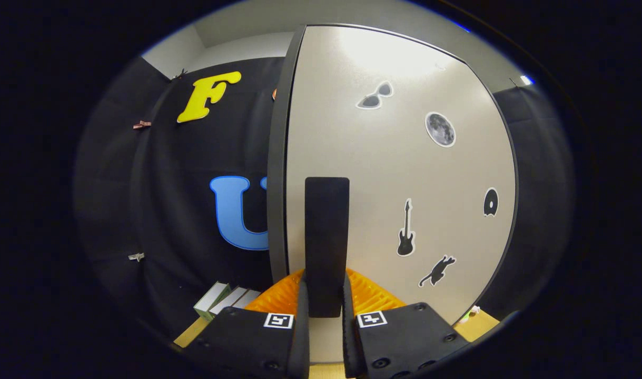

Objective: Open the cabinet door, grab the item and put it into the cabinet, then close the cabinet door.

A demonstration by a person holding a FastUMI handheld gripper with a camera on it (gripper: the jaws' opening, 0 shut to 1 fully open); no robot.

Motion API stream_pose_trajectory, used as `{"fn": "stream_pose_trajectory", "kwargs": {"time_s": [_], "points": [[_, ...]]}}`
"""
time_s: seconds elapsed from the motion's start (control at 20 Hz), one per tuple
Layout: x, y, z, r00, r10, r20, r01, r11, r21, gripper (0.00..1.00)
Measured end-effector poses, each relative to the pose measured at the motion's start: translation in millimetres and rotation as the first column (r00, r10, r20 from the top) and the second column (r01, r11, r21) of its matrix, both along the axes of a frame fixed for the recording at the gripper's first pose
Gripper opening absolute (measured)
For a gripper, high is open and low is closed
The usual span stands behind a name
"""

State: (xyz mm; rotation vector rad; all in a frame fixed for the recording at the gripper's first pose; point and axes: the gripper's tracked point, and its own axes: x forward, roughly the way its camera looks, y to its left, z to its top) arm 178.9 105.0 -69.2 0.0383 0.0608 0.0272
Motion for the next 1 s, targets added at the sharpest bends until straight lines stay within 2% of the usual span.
{"fn": "stream_pose_trajectory", "kwargs": {"time_s": [0.05,0.1,0.55,0.8,1.0], "points": [[-2,-1,-2,1.000,0.001,-0.010,-0.001,1.000,0.005,0.29],[-2,-1,-1,1.000,0.005,-0.016,-0.005,1.000,0.012,0.17],[-26,-4,0,0.998,0.053,-0.039,-0.053,0.999,-0.004,0.17],[-54,-11,4,0.999,0.037,-0.040,-0.036,0.999,0.023,0.17],[-81,-23,10,0.999,0.019,-0.044,-0.019,1.000,0.000,0.17]]}}
